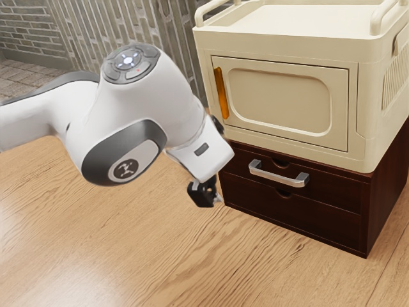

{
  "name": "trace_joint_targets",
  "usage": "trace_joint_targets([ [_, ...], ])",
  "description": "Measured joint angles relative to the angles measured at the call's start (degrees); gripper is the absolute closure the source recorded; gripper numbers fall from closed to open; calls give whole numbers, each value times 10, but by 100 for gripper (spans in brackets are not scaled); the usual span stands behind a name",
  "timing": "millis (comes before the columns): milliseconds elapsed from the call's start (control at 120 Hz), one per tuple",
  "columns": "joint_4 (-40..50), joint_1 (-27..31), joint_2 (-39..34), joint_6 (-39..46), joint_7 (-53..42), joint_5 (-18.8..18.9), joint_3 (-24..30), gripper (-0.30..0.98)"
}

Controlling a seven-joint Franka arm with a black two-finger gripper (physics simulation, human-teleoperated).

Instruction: Pull the drawer handle with one arm to open the drawer

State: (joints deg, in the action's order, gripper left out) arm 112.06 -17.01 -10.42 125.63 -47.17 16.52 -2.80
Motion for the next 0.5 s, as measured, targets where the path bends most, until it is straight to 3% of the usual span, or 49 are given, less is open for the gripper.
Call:
trace_joint_targets([
  [500,0,-9,40,71,-69,20,20,0],
])
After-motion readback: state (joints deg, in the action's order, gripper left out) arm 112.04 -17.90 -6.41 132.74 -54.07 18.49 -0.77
